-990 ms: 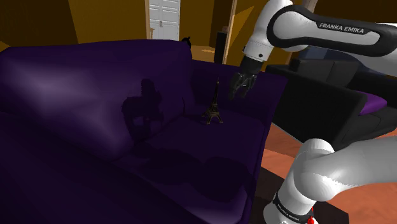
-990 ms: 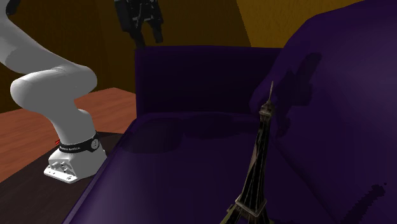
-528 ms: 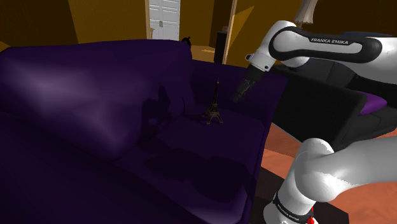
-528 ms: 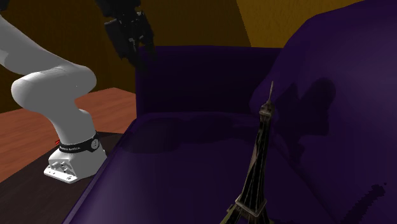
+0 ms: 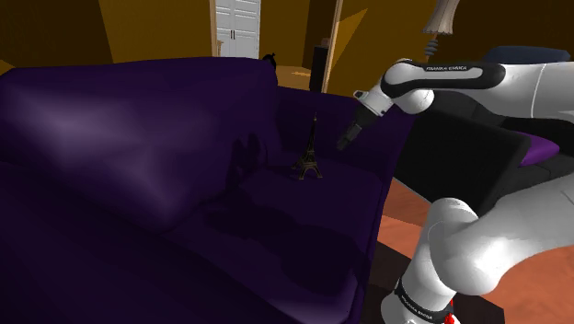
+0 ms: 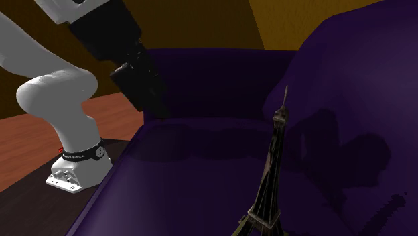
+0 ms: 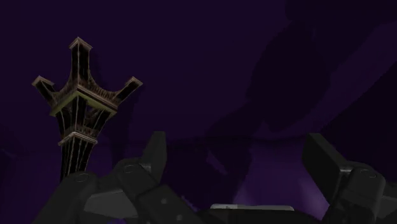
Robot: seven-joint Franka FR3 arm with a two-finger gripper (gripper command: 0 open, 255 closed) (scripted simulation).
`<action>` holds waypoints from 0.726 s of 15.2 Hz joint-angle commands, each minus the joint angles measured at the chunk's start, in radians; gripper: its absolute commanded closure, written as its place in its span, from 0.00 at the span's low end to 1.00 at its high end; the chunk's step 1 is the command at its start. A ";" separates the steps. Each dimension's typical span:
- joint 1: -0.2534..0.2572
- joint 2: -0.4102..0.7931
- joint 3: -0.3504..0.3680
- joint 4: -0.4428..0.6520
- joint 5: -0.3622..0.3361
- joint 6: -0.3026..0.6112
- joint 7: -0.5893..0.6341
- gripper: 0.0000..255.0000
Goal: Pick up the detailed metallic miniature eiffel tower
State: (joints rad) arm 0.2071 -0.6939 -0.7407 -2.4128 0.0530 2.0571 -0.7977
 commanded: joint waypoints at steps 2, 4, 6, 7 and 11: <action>0.133 0.084 -0.177 0.067 0.060 0.044 -0.202 0.00; 0.250 0.139 -0.313 0.128 0.114 0.053 -0.334 0.00; 0.399 0.188 -0.474 0.201 0.173 0.048 -0.462 0.00; 0.488 0.206 -0.566 0.241 0.201 0.041 -0.522 0.00; 0.883 0.151 -0.932 0.423 0.209 0.007 -0.673 0.00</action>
State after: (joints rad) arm 0.9881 -0.5193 -1.5816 -2.0391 0.2675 2.0739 -1.4344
